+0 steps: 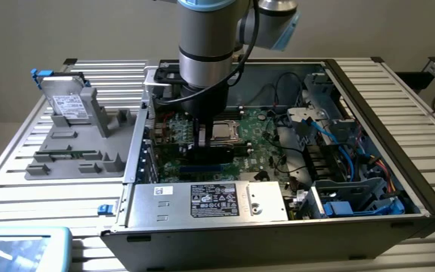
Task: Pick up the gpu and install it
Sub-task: 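Insert the gpu into the slot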
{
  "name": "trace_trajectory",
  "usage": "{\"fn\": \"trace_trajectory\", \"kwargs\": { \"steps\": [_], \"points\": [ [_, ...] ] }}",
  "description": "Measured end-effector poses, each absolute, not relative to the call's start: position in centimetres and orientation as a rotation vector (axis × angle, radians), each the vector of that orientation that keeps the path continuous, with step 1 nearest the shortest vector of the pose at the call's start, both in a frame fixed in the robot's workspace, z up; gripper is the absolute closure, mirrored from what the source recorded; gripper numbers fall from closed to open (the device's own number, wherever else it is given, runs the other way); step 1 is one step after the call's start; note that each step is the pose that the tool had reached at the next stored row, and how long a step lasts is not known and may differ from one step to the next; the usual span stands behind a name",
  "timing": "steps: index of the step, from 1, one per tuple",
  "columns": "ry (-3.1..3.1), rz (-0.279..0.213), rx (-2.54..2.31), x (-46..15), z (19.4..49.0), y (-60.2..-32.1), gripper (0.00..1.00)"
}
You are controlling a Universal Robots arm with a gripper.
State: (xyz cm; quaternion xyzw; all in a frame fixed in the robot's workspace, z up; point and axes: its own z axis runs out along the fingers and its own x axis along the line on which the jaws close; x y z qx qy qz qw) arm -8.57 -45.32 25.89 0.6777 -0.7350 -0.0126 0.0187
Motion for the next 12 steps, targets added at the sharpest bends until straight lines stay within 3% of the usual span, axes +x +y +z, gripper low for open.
{"fn": "trace_trajectory", "kwargs": {
  "steps": [12],
  "points": [
    [-2.281,-0.008,2.102,-8.56,26.05,-45.34,0.72]
  ]
}}
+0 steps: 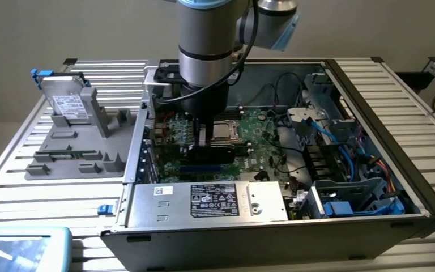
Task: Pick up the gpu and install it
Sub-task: 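Insert the gpu into the slot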
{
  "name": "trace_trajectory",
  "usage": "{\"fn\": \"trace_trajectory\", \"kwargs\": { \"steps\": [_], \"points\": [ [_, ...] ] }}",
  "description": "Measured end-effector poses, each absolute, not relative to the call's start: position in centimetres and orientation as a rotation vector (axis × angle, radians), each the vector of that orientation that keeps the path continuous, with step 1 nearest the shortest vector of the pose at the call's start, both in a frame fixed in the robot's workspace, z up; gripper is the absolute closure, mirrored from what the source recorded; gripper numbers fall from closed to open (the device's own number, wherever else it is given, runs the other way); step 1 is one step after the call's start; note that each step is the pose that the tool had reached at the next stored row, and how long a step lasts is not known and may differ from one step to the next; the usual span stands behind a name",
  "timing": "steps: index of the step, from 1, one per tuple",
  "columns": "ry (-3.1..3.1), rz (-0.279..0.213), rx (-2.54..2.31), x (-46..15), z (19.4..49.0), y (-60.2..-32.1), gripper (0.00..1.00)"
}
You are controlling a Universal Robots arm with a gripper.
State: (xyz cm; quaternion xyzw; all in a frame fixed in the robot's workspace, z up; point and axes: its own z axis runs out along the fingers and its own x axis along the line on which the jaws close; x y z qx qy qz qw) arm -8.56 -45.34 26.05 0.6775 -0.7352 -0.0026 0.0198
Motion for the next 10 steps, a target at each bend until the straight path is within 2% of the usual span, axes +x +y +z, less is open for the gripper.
{"fn": "trace_trajectory", "kwargs": {
  "steps": [10],
  "points": [
    [-2.282,0.001,2.103,-8.74,25.80,-45.33,0.72]
  ]
}}
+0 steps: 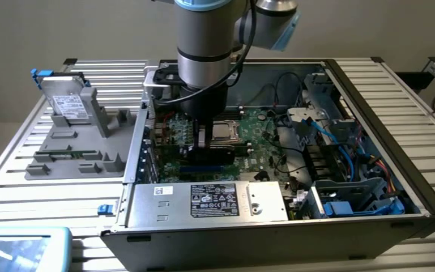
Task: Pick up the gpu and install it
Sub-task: 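Insert the gpu into the slot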
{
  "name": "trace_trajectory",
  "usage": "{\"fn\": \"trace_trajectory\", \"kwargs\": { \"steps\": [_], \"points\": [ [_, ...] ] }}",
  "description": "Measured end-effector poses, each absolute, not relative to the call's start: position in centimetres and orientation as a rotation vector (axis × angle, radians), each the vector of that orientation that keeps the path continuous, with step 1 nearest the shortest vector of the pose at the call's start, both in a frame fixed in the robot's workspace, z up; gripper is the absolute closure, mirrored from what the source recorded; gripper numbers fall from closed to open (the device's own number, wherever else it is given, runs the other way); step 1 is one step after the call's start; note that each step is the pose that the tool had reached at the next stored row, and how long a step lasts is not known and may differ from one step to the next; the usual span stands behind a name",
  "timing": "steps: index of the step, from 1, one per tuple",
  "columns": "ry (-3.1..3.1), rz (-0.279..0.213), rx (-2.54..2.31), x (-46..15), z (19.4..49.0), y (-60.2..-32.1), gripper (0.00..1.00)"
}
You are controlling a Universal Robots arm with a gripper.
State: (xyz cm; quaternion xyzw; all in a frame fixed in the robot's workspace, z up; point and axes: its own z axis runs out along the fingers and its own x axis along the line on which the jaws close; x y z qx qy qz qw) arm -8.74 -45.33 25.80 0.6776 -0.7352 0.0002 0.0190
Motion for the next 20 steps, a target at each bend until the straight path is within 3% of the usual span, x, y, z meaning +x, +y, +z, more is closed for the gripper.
{"fn": "trace_trajectory", "kwargs": {
  "steps": [20],
  "points": [
    [-2.282,0.002,2.102,-8.84,25.73,-45.12,0.72]
  ]
}}
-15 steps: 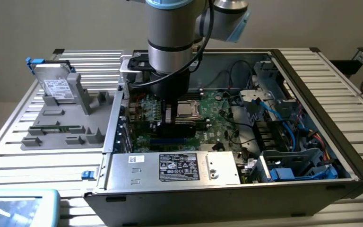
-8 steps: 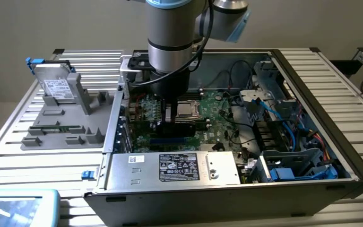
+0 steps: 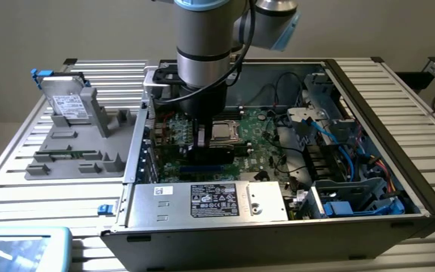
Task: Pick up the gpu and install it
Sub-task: 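Insert the gpu into the slot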
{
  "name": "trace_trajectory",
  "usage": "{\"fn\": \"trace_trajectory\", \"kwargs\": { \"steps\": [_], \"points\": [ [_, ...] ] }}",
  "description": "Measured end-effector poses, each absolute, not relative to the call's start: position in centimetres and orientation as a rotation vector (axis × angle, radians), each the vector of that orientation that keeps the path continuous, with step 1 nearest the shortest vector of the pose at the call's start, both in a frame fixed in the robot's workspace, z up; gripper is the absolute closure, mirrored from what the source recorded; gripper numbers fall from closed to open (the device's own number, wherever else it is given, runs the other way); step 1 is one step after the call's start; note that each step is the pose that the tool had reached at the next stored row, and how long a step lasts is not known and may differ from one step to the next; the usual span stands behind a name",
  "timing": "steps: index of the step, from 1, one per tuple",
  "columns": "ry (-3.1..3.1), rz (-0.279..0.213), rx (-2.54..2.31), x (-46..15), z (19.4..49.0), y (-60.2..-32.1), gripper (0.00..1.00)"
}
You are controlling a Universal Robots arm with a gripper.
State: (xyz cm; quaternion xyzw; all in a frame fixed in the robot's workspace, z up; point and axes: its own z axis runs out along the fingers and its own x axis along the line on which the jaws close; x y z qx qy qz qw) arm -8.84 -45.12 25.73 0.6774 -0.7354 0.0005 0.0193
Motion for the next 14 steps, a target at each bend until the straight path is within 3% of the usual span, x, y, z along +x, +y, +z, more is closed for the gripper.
{"fn": "trace_trajectory", "kwargs": {
  "steps": [14],
  "points": [
    [-2.278,0.012,2.098,-8.84,25.44,-45.12,0.72]
  ]
}}
